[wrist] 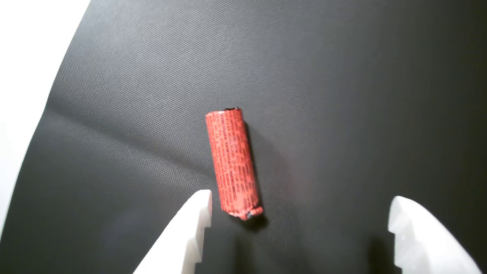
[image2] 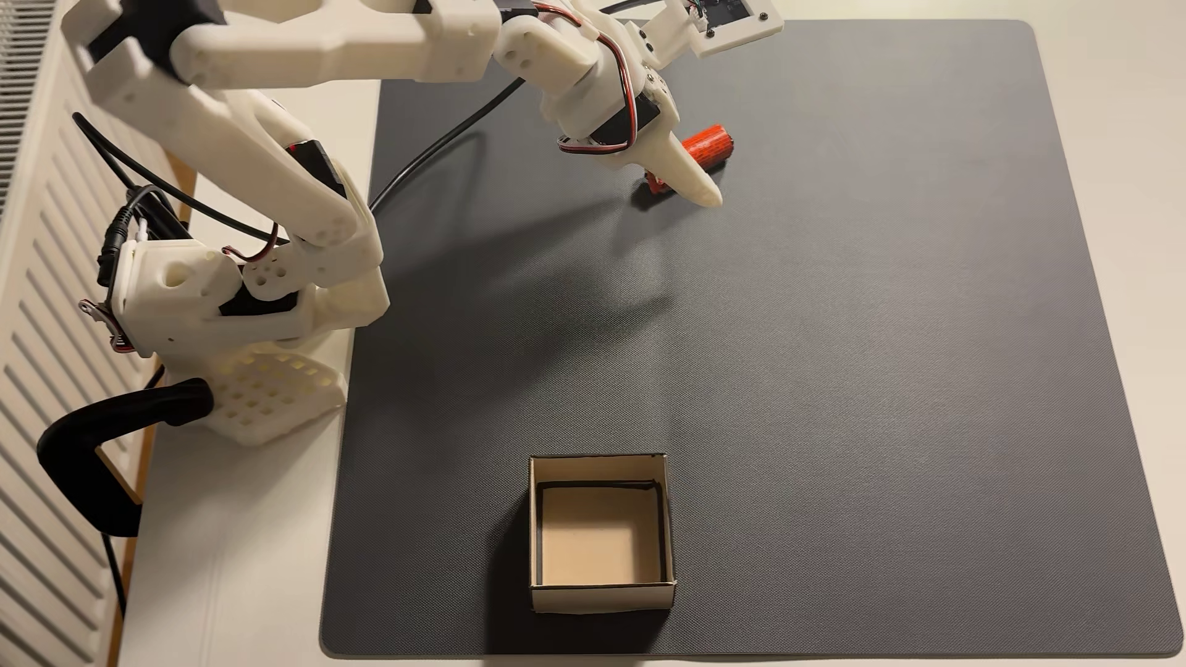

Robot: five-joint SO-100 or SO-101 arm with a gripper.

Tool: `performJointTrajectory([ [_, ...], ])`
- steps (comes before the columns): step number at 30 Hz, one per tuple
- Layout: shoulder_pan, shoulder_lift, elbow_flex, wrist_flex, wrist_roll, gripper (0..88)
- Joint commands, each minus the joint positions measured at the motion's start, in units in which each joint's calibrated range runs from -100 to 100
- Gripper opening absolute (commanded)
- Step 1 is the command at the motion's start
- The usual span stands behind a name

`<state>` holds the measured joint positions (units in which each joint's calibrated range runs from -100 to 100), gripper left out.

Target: Pick the red object and place it in the box

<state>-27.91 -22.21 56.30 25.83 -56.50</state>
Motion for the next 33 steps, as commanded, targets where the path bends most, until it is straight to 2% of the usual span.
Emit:
performJointTrajectory([
  [1, 0.37, 2.91, -2.64, -3.01, -0.23, 35.6],
  [14, 0.22, 15.75, -5.00, -12.36, -0.34, 34.7],
  [26, -0.22, 19.66, -6.82, -12.19, -0.08, 13.3],
  [31, -0.15, 19.74, -6.36, -11.93, -0.03, 1.3],
  [33, -0.15, 19.83, -6.27, -11.84, 0.03, 0.8],
])
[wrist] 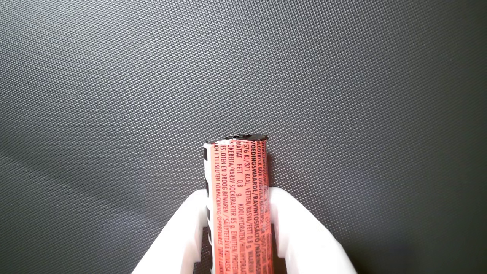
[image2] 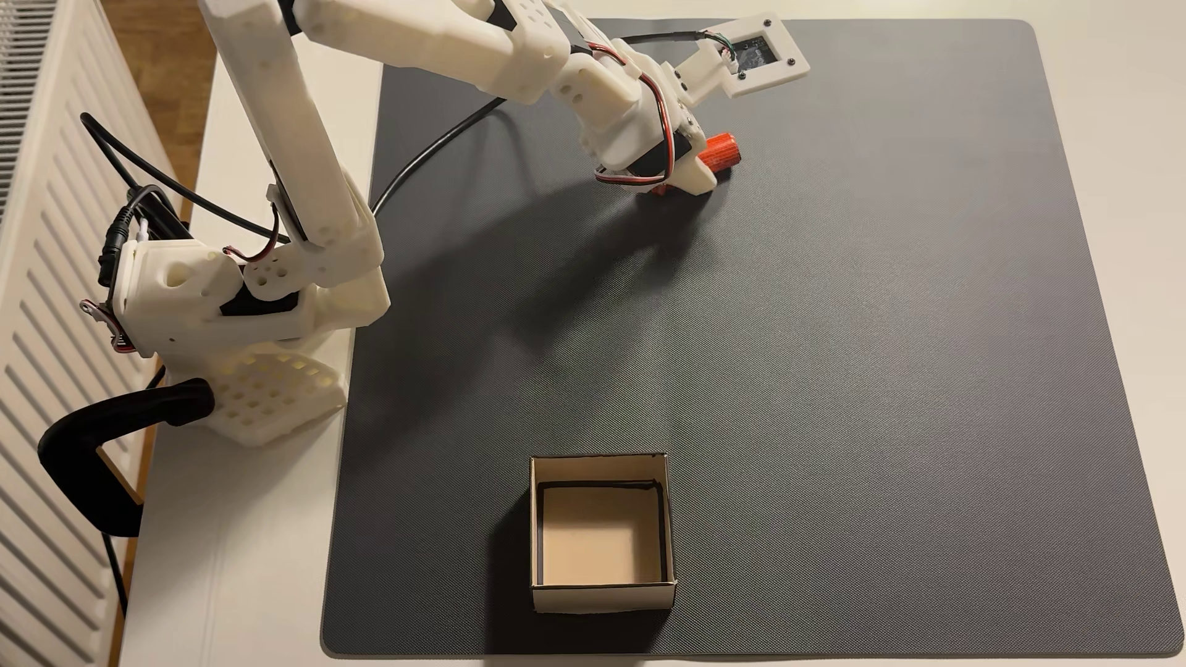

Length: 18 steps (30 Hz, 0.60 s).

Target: Pick the red object and place it in the box

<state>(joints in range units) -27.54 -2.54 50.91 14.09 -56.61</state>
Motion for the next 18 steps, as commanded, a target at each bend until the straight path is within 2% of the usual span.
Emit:
performJointTrajectory([
  [1, -0.52, 0.50, -0.98, -0.10, 0.13, 0.9],
  [7, -0.37, -2.64, -2.52, 2.70, 0.24, 1.3],
  [11, 0.37, -9.96, -7.33, 15.37, 0.55, 1.7],
  [18, 8.61, -27.90, -11.14, 32.50, 6.02, 6.2],
])
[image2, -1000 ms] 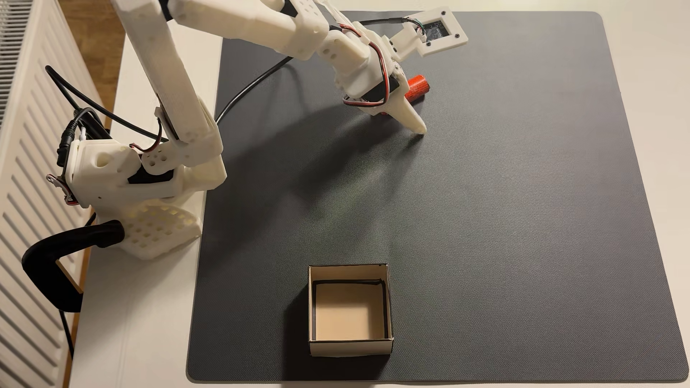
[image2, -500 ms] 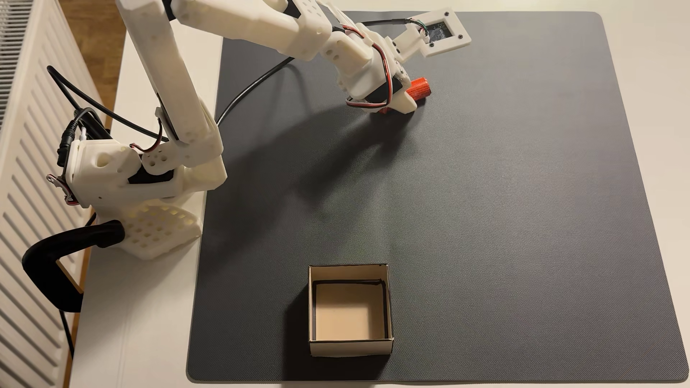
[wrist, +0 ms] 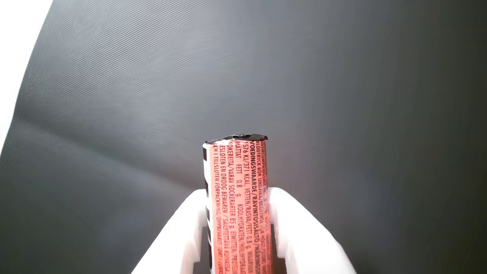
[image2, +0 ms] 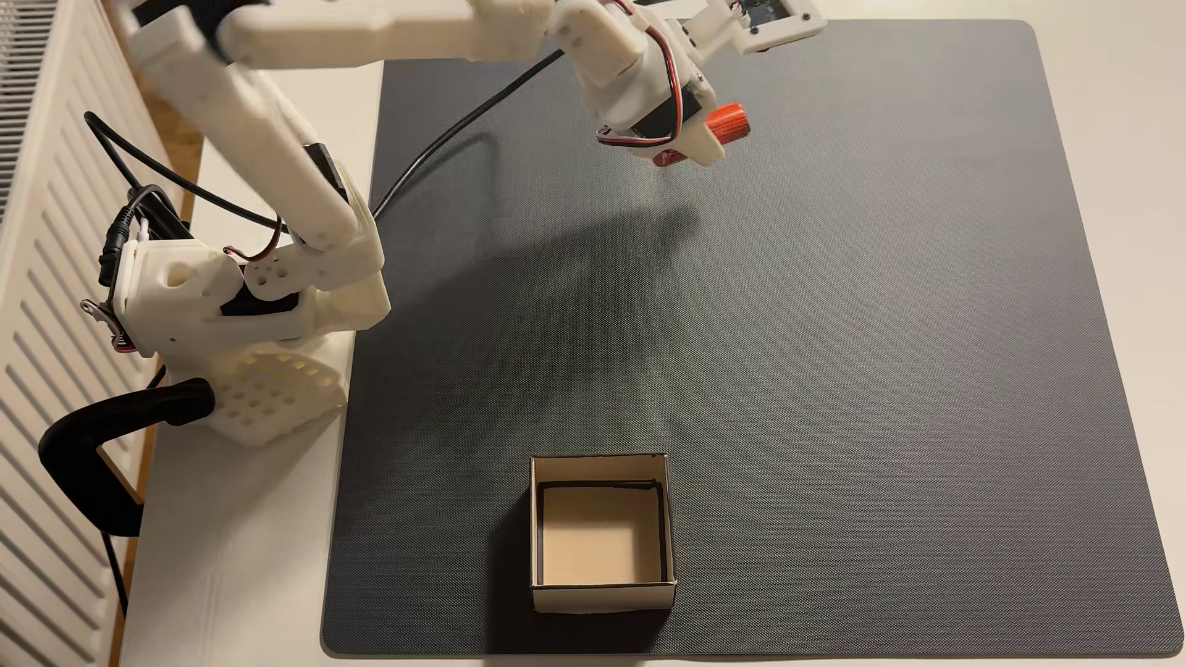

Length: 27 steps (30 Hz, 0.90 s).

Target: Pick the red object and place it in the box

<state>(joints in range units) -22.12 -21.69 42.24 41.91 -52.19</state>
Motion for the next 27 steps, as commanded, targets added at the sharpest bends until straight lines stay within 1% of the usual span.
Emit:
performJointTrajectory([
  [1, 5.05, -11.39, -2.38, 6.43, 1.96, 6.5],
  [5, 12.99, -21.68, -1.29, 14.82, 3.63, 6.7],
  [9, 21.38, -31.71, 3.61, 18.40, 5.35, 6.7],
  [14, 30.81, -43.79, 12.95, 19.19, 6.03, 6.6],
  [19, 37.49, -52.37, 22.83, 18.40, 5.98, 6.6],
  [23, 41.50, -54.16, 27.28, 17.70, 5.72, 6.7],
  [27, 43.95, -54.16, 30.82, 14.12, 5.87, 6.7],
])
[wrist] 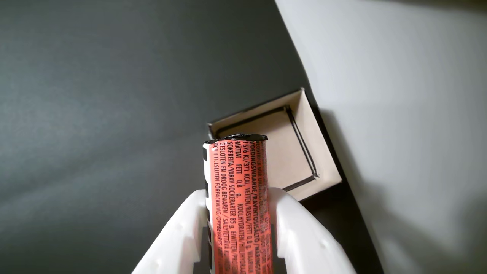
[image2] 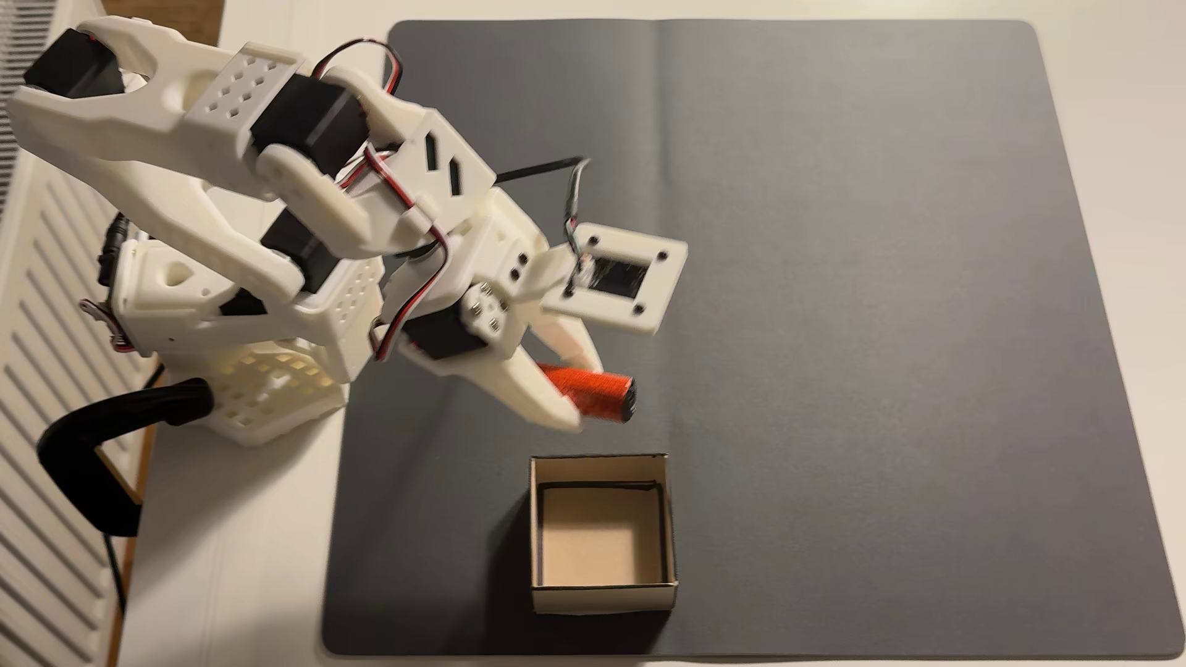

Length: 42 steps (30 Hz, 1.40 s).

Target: Pick the red object and place it in the box

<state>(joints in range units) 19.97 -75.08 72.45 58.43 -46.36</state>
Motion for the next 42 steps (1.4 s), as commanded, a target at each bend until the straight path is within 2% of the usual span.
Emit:
performJointTrajectory([
  [1, 2.30, -0.77, 1.25, -3.28, 0.05, 6.7],
  [12, 6.31, 1.95, 2.97, -7.82, 0.15, 6.9],
  [16, 7.13, 6.79, 2.07, -11.32, 0.15, 11.9],
  [28, 6.53, 11.64, -1.20, -11.67, -0.27, 14.4],
  [32, 3.34, 11.64, -1.29, -10.88, -0.63, 17.3],
  [36, -3.34, 11.56, -1.83, -9.31, -4.65, 13.8],
  [40, -9.73, 11.47, -7.46, -4.59, -7.41, 0.7],
  [42, -12.47, 11.47, -10.18, -3.19, -7.83, 1.0],
])
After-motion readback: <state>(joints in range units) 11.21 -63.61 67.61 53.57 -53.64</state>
